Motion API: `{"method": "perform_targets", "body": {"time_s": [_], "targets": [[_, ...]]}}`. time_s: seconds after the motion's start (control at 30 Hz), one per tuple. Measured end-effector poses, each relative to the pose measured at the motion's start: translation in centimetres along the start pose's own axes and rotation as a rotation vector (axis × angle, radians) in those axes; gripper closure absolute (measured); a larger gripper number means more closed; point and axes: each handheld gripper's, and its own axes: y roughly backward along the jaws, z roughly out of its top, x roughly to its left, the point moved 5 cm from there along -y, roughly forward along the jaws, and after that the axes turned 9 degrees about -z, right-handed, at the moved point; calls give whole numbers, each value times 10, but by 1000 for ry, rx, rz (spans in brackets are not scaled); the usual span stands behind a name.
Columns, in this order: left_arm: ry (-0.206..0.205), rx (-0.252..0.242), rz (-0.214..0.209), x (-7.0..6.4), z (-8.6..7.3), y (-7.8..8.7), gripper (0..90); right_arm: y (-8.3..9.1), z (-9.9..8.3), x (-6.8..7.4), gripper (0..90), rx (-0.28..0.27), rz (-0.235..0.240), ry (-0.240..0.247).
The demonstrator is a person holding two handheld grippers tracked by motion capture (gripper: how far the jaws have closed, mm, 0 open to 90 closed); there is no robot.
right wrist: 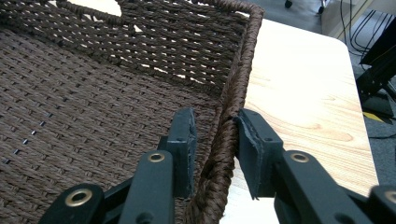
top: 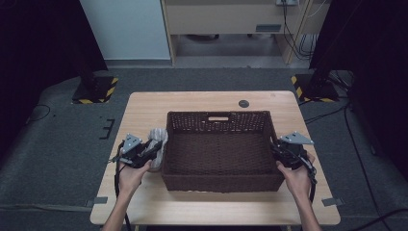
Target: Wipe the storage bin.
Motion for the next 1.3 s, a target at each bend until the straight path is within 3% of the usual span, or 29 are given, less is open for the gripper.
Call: {"method": "perform_targets", "body": {"time_s": [0.2,0.33,0.53,0.8,1.07,1.3], "targets": [[21,34,16,4,-14,-3,636,0,-1,0,610,-12,23,6],[13,150,27,8,-35,-14,637,0,-3,1,589,-22,31,8],[11,156,37,8,-42,-19,635,0,-3,0,569,-27,46,4],[0,216,58,12,-53,-26,633,0,-2,1,526,-26,58,6],[17,194,47,15,-48,-17,639,1,0,1,480,-35,74,-3],[19,57,-15,4,-16,20,643,9,4,-6,453,-55,81,-26]]}}
